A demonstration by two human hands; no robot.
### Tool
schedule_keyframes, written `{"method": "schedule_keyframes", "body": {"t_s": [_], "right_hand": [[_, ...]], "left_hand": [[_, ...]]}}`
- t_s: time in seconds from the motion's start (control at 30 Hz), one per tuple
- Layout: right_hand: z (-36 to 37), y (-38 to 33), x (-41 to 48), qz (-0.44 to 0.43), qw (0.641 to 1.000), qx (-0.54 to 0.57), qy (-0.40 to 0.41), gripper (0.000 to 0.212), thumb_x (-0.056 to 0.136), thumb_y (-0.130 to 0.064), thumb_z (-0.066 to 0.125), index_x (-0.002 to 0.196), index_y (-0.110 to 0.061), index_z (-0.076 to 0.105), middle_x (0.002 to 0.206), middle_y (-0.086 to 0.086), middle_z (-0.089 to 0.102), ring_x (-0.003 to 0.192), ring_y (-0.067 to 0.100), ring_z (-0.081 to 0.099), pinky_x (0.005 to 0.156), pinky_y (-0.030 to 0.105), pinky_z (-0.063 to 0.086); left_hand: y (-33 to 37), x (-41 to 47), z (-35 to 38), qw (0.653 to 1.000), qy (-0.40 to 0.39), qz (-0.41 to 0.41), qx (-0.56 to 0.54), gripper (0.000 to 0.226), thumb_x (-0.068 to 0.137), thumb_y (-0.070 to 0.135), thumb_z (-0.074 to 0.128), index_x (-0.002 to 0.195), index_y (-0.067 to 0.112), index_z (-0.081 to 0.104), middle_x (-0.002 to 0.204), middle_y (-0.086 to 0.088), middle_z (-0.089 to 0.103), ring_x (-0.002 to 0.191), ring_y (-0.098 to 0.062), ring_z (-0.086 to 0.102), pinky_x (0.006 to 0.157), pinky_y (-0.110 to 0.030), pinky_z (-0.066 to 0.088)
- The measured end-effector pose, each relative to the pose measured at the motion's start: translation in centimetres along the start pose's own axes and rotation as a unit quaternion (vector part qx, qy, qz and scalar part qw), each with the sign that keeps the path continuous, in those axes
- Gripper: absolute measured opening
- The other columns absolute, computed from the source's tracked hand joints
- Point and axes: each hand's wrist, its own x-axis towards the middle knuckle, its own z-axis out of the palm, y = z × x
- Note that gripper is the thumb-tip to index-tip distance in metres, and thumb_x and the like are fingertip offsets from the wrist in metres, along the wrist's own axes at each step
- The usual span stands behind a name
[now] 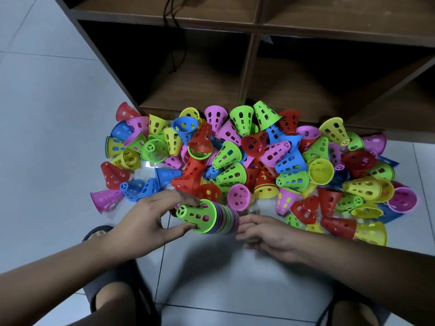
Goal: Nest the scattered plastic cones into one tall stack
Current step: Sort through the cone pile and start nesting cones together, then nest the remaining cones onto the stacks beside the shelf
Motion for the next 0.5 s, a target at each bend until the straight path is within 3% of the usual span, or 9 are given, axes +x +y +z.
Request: {"method": "schedule_keyframes", "body": {"t_s": [0.17,0.33,0.4,0.5], "right_hand": [[-3.7,-3.8,-3.6,-0.079,0.996,-0.030,0.037,0.036,0.093,0.003,0.064,0.124,-0.014,0.072,0.122,0.010,0.077,0.104,0.018,0.070,0.080,0.028,0.056],[-8.6,-5.7,-6.4,-0.160,0.981,-0.006,0.113,0.036,0.090,-0.001,0.064,0.121,-0.018,0.072,0.115,0.011,0.078,0.106,0.036,0.072,0.086,0.041,0.052],[-10.7,-5.7,-7.7,-0.179,0.974,0.027,0.138,0.035,0.092,0.004,0.062,0.120,-0.015,0.073,0.113,0.016,0.078,0.098,0.030,0.071,0.085,0.037,0.054],[-14.9,-5.2,-9.8,-0.203,0.961,0.059,0.179,0.034,0.093,0.001,0.063,0.119,-0.017,0.075,0.117,0.011,0.078,0.105,0.022,0.073,0.085,0.031,0.055]], "left_hand": [[4.4,4.1,-2.0,0.999,0.014,0.048,0.016,0.046,0.084,0.034,0.089,0.124,0.018,0.072,0.122,0.016,0.072,0.114,-0.001,0.069,0.094,-0.012,0.048],[9.2,11.1,-1.5,0.992,-0.001,0.119,0.035,0.049,0.088,0.045,0.087,0.125,0.016,0.072,0.124,0.012,0.072,0.117,-0.010,0.069,0.091,-0.033,0.060],[11.2,14.4,-0.7,0.989,-0.016,0.139,0.049,0.048,0.088,0.043,0.088,0.126,0.018,0.072,0.125,0.013,0.072,0.119,-0.008,0.068,0.095,-0.032,0.059],[14.6,19.2,1.4,0.983,-0.035,0.167,0.064,0.049,0.084,0.040,0.090,0.127,0.022,0.072,0.125,0.016,0.072,0.120,-0.005,0.067,0.098,-0.023,0.053]]}}
